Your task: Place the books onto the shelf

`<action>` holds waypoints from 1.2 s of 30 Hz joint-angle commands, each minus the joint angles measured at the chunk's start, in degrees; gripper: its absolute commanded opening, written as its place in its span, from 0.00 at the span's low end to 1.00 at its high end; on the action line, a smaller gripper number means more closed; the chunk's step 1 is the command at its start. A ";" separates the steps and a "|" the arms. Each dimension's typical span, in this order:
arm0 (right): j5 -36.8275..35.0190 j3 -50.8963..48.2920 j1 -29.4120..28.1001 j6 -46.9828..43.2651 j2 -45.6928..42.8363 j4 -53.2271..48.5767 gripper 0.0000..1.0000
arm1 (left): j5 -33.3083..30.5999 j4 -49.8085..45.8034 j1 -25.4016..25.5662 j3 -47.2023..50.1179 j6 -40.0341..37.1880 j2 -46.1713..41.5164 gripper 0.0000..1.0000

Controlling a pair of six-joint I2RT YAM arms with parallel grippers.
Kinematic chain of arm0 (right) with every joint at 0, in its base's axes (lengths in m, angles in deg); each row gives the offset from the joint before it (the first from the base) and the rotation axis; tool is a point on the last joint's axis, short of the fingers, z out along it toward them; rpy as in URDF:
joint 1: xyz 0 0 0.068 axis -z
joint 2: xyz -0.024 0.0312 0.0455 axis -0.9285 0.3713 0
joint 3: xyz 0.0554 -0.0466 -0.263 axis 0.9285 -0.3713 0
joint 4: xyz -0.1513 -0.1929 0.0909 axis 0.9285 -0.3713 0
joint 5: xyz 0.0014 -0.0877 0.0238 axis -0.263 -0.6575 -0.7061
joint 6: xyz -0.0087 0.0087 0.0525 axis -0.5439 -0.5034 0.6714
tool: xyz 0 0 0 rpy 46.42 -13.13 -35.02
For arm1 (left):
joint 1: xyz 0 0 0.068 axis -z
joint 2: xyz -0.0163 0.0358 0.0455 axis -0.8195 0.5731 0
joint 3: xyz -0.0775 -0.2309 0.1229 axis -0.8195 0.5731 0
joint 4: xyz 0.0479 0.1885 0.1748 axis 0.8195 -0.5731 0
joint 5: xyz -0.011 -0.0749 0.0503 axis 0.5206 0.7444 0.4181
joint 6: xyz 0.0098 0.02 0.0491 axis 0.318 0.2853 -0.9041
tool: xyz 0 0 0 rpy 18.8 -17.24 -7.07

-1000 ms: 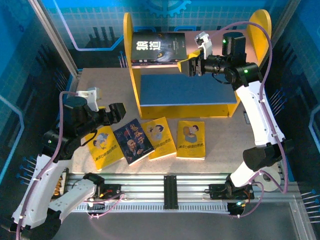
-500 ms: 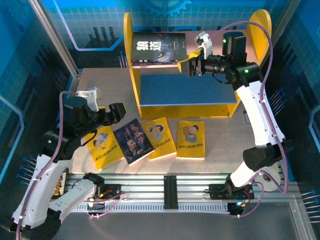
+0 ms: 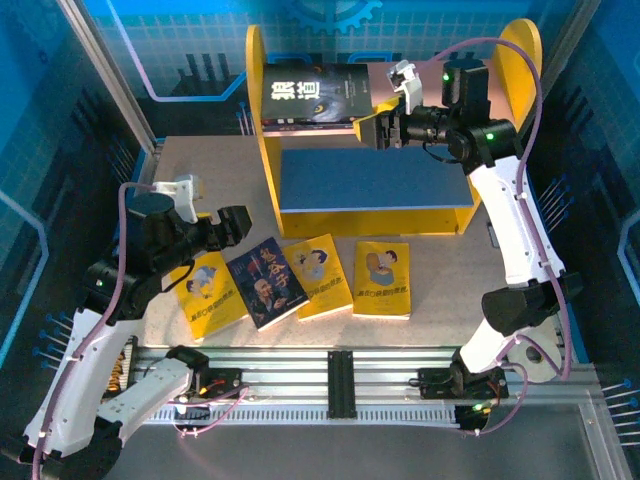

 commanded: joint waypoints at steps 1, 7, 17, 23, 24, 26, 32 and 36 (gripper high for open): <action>1.73 0.80 -0.27 0.60 -0.29 0.40 0.75 | -0.39 0.10 -0.18 0.60 -0.12 -0.58 0.94; 1.78 0.28 3.64 2.71 -2.43 1.23 0.77 | 0.32 0.36 -0.18 0.95 0.01 -0.24 0.94; -5.27 -9.01 6.00 2.74 -12.95 -0.95 0.79 | 6.83 4.33 0.27 4.82 5.06 0.86 0.93; -12.81 -36.60 5.30 9.57 -28.50 4.94 0.78 | 4.45 14.78 12.56 14.59 12.44 4.82 0.92; -13.88 -41.41 4.93 11.02 -31.51 5.66 0.78 | 3.51 16.85 15.76 15.61 13.45 6.71 0.92; -15.36 -50.18 4.19 14.30 -36.01 7.19 0.77 | 2.57 21.02 21.08 16.92 15.34 11.31 0.92; -22.15 -70.12 0.94 20.96 -39.92 10.36 0.73 | 3.12 29.08 29.95 12.52 17.02 28.42 0.92; -28.23 -76.18 0.61 23.26 -38.00 11.72 0.68 | 4.03 28.83 31.79 6.71 16.32 37.39 0.92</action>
